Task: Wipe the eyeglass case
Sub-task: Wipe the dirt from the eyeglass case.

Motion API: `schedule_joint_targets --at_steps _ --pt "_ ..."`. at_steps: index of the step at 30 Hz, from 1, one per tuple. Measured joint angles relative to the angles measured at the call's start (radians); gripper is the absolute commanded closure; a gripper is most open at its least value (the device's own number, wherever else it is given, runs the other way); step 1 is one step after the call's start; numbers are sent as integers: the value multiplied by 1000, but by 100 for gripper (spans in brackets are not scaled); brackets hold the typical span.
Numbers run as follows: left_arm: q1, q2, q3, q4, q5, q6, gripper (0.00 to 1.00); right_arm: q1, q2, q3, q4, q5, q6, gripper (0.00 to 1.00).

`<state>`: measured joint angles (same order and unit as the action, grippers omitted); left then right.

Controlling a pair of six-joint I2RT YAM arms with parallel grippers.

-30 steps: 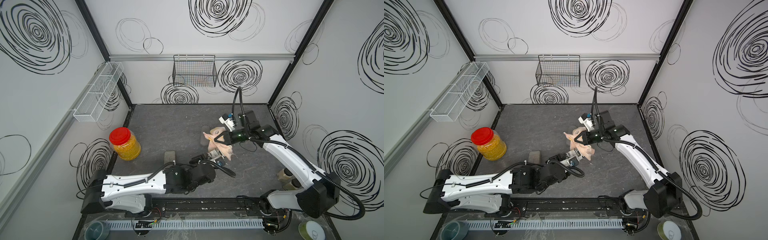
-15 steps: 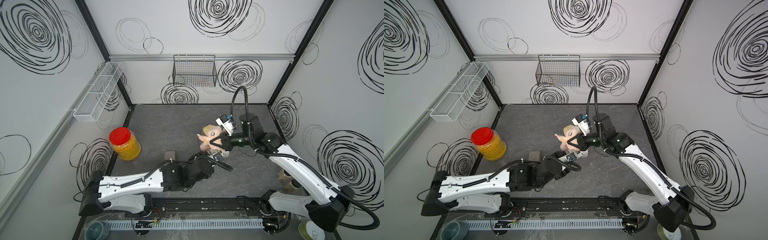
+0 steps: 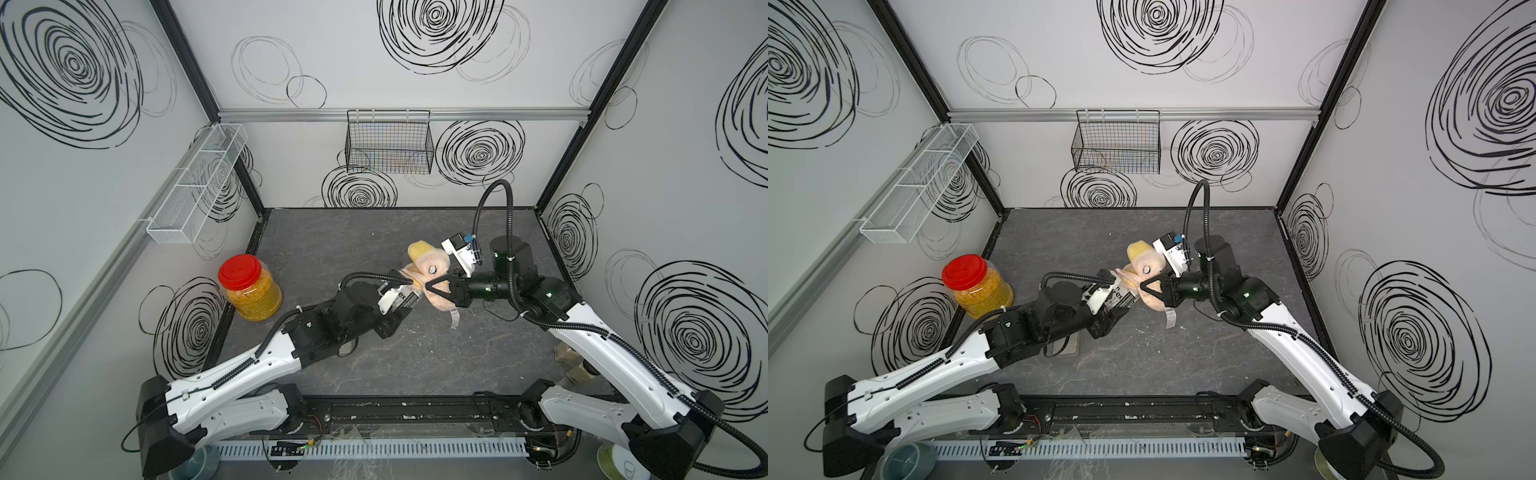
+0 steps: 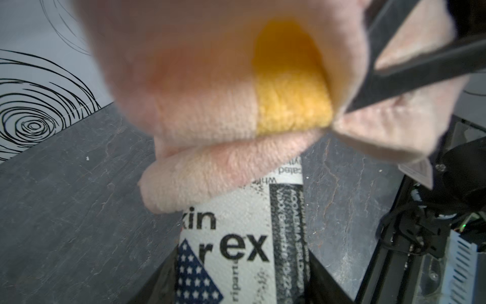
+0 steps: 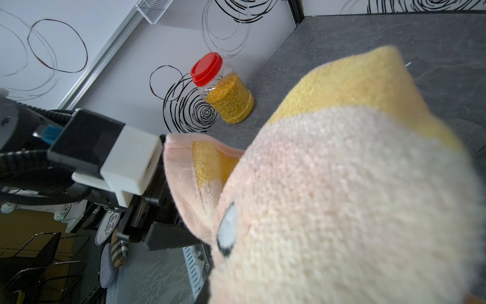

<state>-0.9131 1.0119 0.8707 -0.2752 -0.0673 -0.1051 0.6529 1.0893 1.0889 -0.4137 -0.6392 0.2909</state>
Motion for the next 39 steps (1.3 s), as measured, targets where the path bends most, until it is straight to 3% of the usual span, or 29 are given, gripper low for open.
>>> schedule_joint_targets --at_steps 6,9,15,19,23,29,34,39 --pt "105 -1 -42 76 192 -128 41 102 21 -16 23 -23 0 97" --pt "174 0 -58 112 304 -198 41 71 -5 -44 31 17 7 97" --pt "324 -1 -127 252 562 -370 41 -90 -77 -76 37 217 65 97" --pt "353 0 -137 307 667 -437 42 -112 -79 -94 61 278 92 96" --pt "357 2 -138 352 724 -471 42 -83 -54 -94 99 233 87 95" --pt "365 44 -137 407 768 -491 41 117 -7 -86 80 162 13 94" --pt "371 71 -128 399 811 -488 41 151 4 -85 49 61 -33 95" --pt "372 92 -103 385 850 -478 41 165 0 -59 -10 165 -81 99"
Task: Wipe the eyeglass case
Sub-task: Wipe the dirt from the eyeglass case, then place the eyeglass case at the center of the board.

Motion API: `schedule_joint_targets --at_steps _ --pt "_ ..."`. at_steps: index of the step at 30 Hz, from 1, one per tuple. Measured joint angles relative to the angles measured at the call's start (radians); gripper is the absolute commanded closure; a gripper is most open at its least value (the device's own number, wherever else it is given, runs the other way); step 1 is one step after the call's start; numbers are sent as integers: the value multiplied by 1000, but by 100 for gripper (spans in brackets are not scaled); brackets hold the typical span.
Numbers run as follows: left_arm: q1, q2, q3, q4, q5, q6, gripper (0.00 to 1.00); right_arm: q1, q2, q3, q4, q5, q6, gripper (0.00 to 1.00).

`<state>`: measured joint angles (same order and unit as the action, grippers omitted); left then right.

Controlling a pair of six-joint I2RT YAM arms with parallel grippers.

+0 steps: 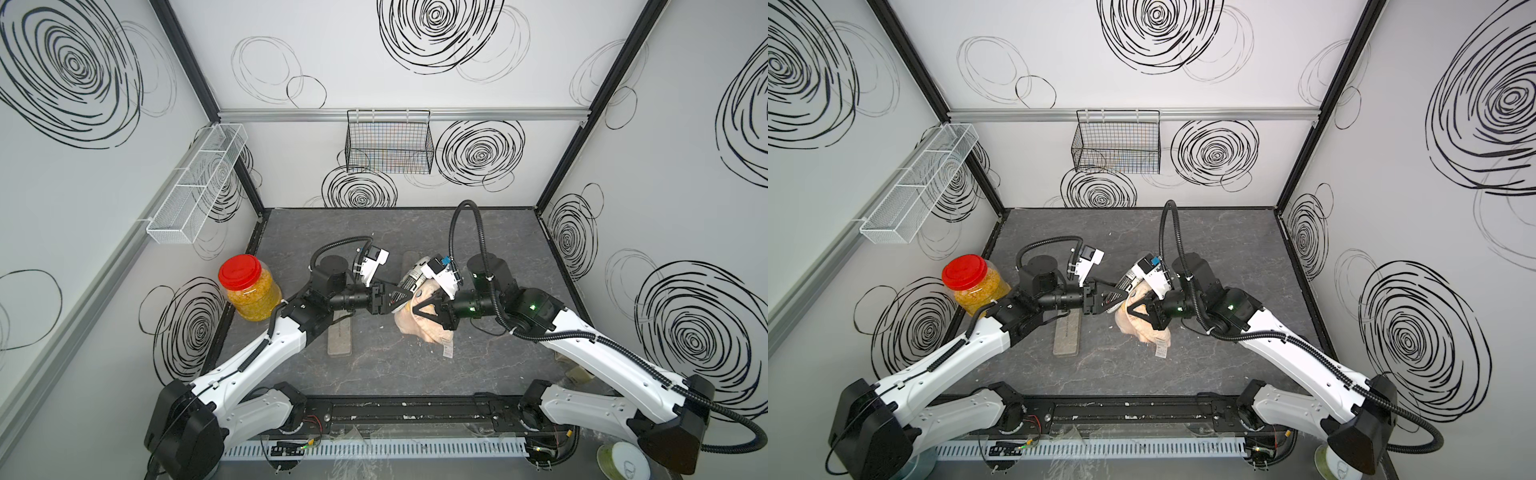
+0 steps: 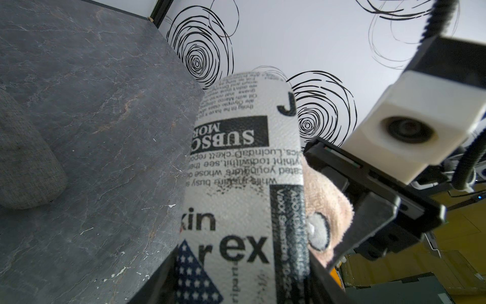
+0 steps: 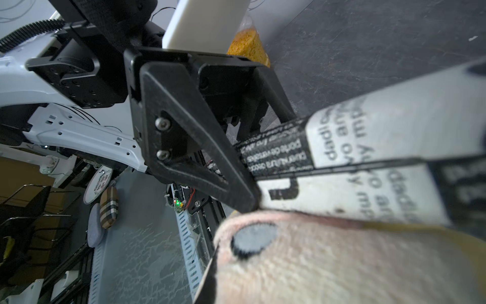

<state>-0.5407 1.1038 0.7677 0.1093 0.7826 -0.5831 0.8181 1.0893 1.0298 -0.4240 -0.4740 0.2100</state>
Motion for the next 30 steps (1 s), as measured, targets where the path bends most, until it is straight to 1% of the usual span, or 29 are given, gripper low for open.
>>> schedule_joint_targets --at_steps 6,8,12,14,16,19,24,27,30 --pt "0 1 14 -57 48 48 41 -57 -47 3 -21 291 -41 99" --pt "-3 1 14 -73 61 59 40 -80 -63 3 -13 364 -50 99" --pt "-23 1 4 -115 64 82 40 -114 -102 2 21 471 -50 98" --pt "-42 1 -10 -138 26 98 40 -130 -130 0 34 502 -46 97" --pt "-70 2 -21 -176 -45 110 40 -144 -153 0 37 518 -39 97" --pt "-149 18 -42 -215 -186 129 40 -156 -177 -8 39 529 -27 97" --pt "-308 74 -93 -259 -478 137 40 -161 -204 -66 35 536 -5 97" --pt "-373 114 -113 -281 -649 124 40 -163 -210 -102 33 536 3 98" --pt "-426 146 -133 -287 -792 101 39 -165 -213 -129 31 536 14 98"
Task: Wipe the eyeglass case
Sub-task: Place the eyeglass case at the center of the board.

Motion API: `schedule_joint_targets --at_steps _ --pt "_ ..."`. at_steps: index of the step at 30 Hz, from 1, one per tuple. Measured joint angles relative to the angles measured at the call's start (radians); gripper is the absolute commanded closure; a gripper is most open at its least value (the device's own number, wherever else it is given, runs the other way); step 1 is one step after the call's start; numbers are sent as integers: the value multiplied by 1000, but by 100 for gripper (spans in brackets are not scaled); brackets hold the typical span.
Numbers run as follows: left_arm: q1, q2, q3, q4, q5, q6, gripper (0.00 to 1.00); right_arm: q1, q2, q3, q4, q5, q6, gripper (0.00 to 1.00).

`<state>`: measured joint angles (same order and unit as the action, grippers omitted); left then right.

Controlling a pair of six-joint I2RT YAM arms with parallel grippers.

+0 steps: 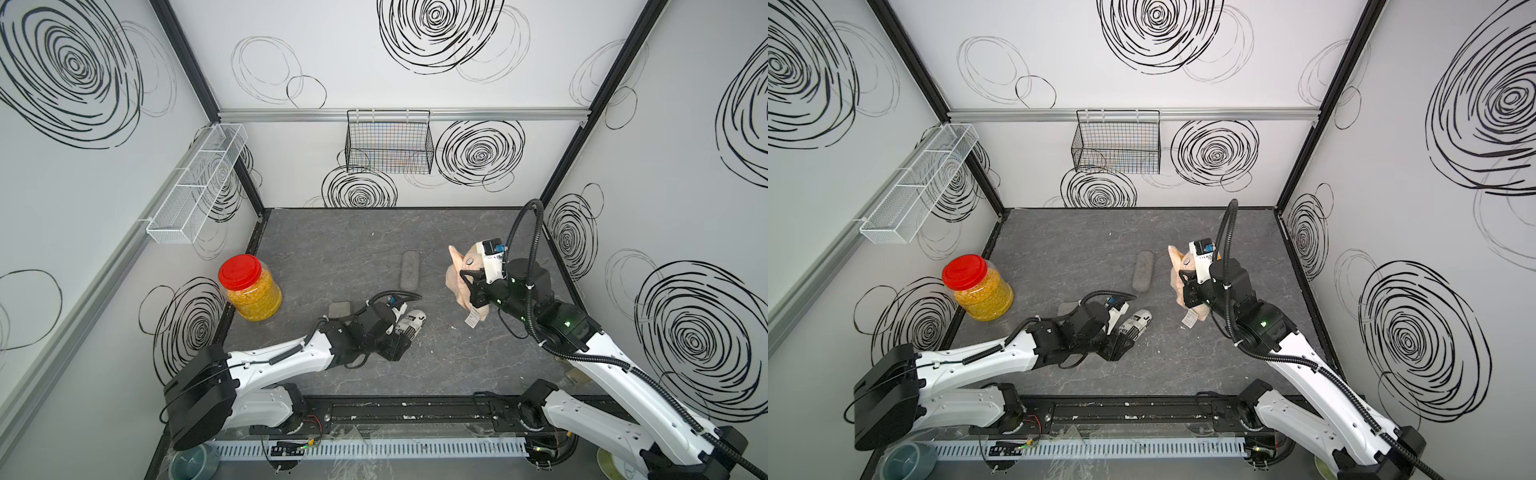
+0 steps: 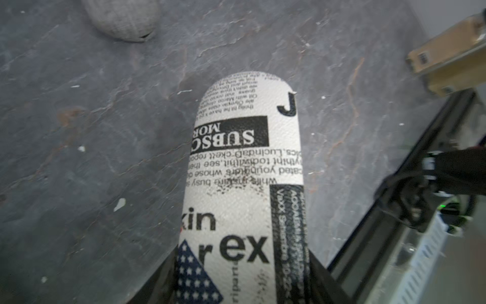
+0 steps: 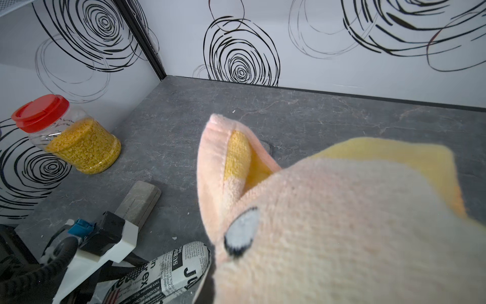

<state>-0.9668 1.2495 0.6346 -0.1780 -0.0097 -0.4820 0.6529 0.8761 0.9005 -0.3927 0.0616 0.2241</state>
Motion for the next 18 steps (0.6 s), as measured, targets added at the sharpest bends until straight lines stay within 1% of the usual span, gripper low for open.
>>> schedule_joint_targets --at_steps 3,6,11,18 --pt "-47 30 -14 0 -124 -25 38 -2 -6 -16 0 0 6 98" --pt "-81 67 -20 3 -211 -47 38 -5 -14 -26 1 -2 8 98" --pt "-103 104 -22 10 -301 -73 38 -18 -19 -38 2 -11 8 98" --pt "-126 147 -22 22 -359 -91 37 -29 -28 -47 2 -19 9 98"
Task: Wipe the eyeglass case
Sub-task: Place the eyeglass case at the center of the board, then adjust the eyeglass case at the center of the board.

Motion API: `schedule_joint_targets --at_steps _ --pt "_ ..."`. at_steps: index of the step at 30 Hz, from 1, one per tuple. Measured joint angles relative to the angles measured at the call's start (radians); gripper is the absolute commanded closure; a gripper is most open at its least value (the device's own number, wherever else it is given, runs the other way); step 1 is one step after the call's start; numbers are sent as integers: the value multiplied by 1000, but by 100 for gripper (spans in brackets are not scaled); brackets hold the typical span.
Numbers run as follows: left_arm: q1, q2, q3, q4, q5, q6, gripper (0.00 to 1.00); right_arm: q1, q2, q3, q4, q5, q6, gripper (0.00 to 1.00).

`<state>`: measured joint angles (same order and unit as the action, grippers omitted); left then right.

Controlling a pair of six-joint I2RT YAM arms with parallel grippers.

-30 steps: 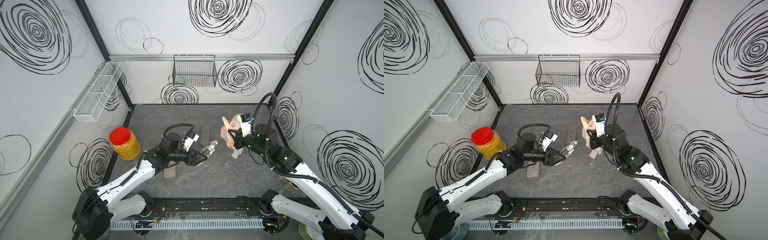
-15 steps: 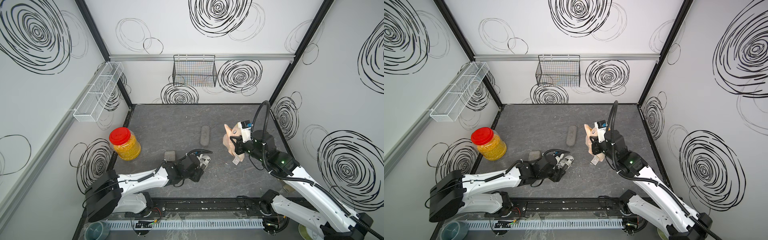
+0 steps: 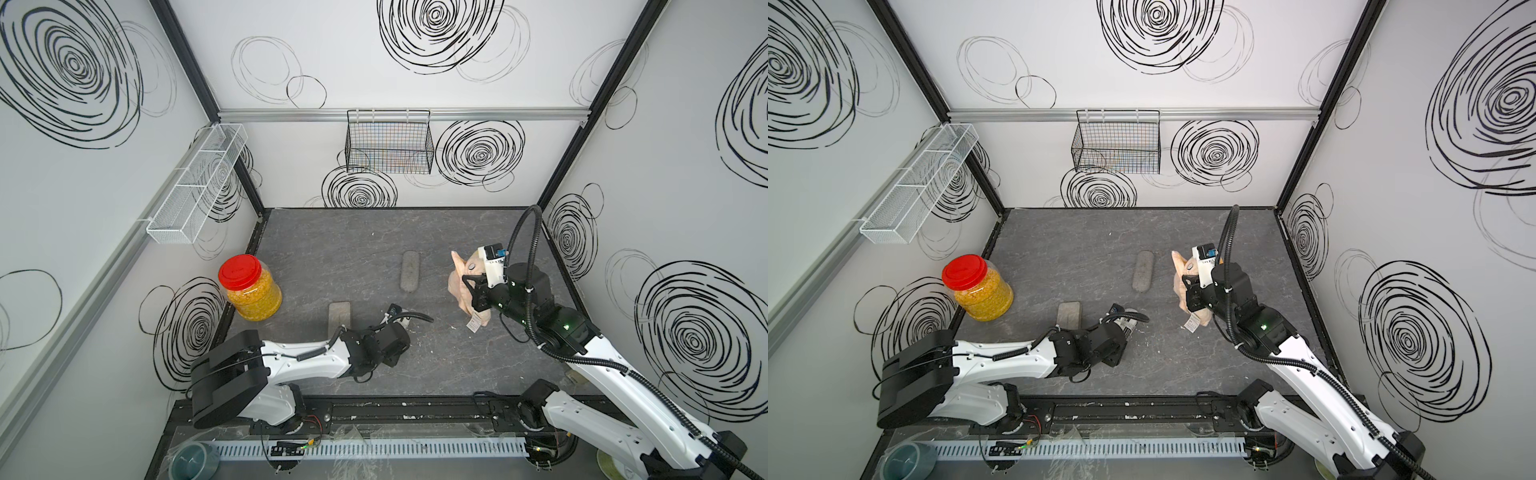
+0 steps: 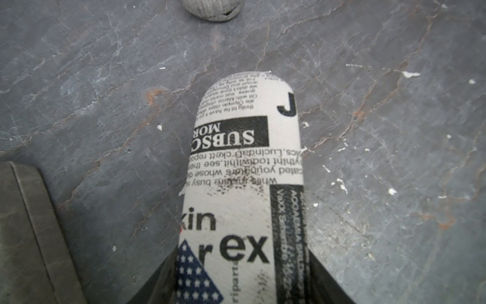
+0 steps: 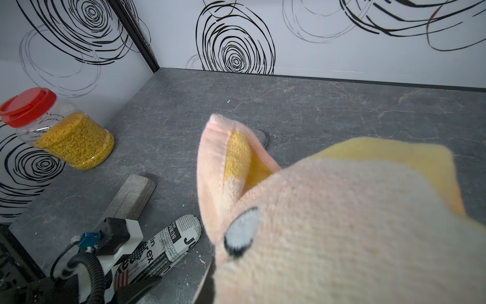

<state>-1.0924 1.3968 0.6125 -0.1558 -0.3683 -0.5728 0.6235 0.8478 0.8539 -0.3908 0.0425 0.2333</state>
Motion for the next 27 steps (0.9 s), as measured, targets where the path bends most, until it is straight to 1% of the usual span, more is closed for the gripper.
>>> schedule_joint_targets --at_steps 8,11,15,19,23,27 --pt "-14 67 2 10 1 -5 33 -6 -2 0 0 -5 6 98" --pt "-15 91 8 16 10 -7 29 -8 -2 0 -1 -5 6 98" --pt "-17 97 16 20 44 -11 21 -14 -5 0 -1 -5 6 98" --pt "-24 96 21 26 126 -11 20 -18 -5 0 -2 -5 6 98" --pt "-34 97 27 56 257 -2 20 -20 -11 -11 0 -6 9 98" --pt "-52 120 61 105 356 4 20 -24 -11 -21 0 -8 11 98"
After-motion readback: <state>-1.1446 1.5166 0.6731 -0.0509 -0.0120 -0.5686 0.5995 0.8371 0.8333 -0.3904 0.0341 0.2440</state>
